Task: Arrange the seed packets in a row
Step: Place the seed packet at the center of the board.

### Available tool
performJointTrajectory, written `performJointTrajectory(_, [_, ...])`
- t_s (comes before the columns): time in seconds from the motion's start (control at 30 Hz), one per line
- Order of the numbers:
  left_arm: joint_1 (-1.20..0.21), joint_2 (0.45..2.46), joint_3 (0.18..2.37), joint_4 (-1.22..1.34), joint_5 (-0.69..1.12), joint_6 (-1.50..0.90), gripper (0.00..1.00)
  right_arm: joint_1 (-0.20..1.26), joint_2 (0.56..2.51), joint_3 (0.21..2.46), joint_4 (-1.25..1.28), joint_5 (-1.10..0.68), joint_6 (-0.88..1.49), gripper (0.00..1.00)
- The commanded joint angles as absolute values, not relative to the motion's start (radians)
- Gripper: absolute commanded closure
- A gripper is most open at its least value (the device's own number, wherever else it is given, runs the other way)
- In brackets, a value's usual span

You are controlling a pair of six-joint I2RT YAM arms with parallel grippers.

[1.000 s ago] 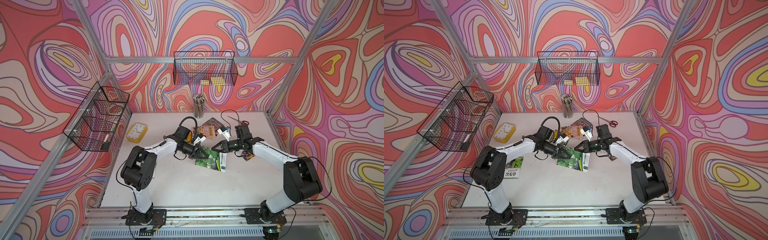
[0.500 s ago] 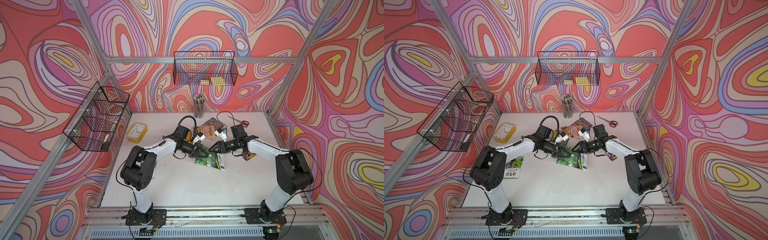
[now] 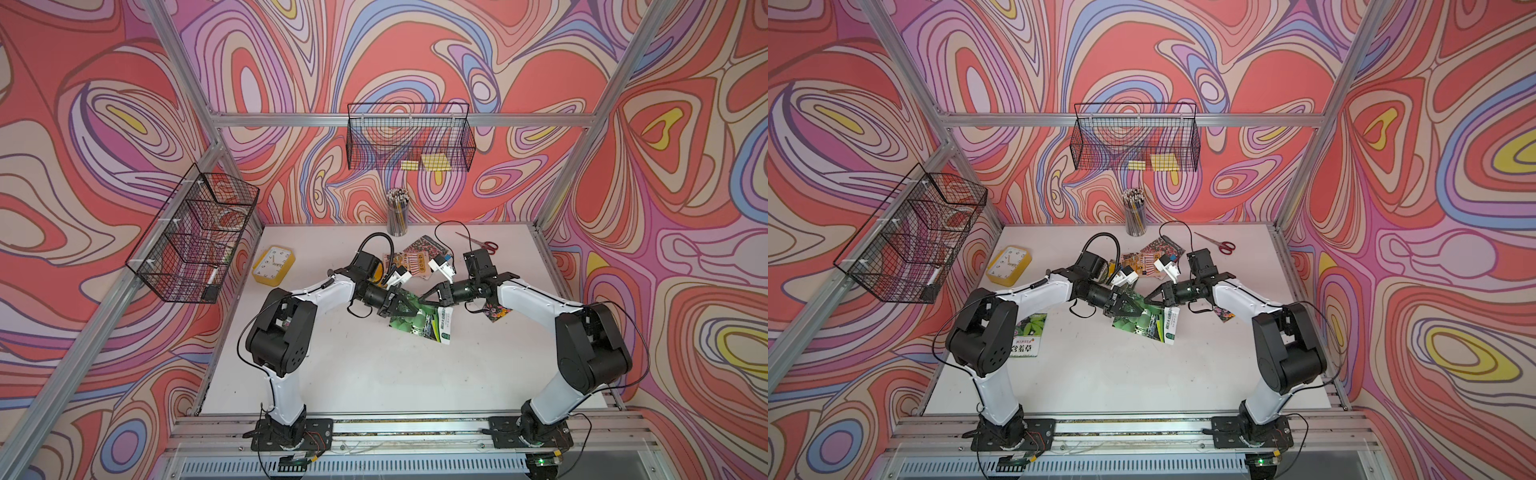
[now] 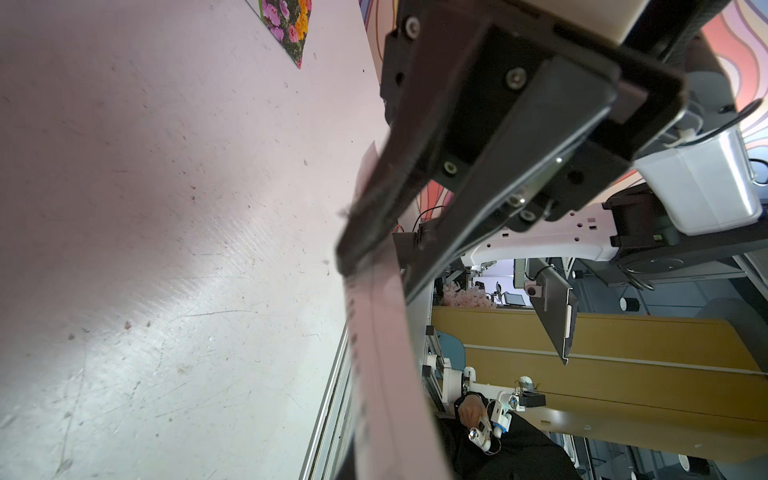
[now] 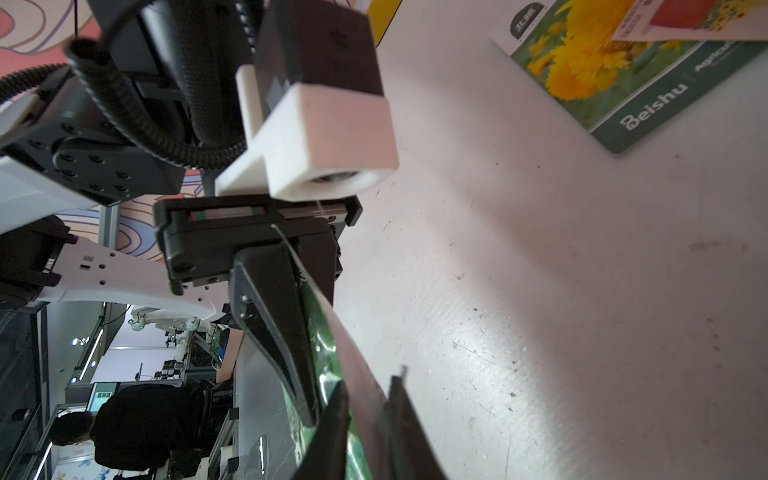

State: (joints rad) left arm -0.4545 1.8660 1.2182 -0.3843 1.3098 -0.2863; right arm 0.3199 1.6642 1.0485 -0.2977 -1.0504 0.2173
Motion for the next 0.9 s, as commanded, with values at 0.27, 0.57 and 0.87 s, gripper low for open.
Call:
performJointTrajectory(0.27, [-0.399,1.878,1.313,-0.426,1.190,-0.319,0.01,0.331,1.618,1.042,-0.351,-0.927,0.229,1.00])
performJointTrajectory(0.57, [-0.295,1.744,1.008,0.009,0.979,-0.729,0.01,0.329,1.594,1.072,-0.248,-0.739,0.346,1.00])
performJointTrajectory(0.87, [-0.396,1.730,0.705,0.665,0.833,-1.039,0.01,0.329,1.609,1.110,-0.042,-0.700,0.538,1.00])
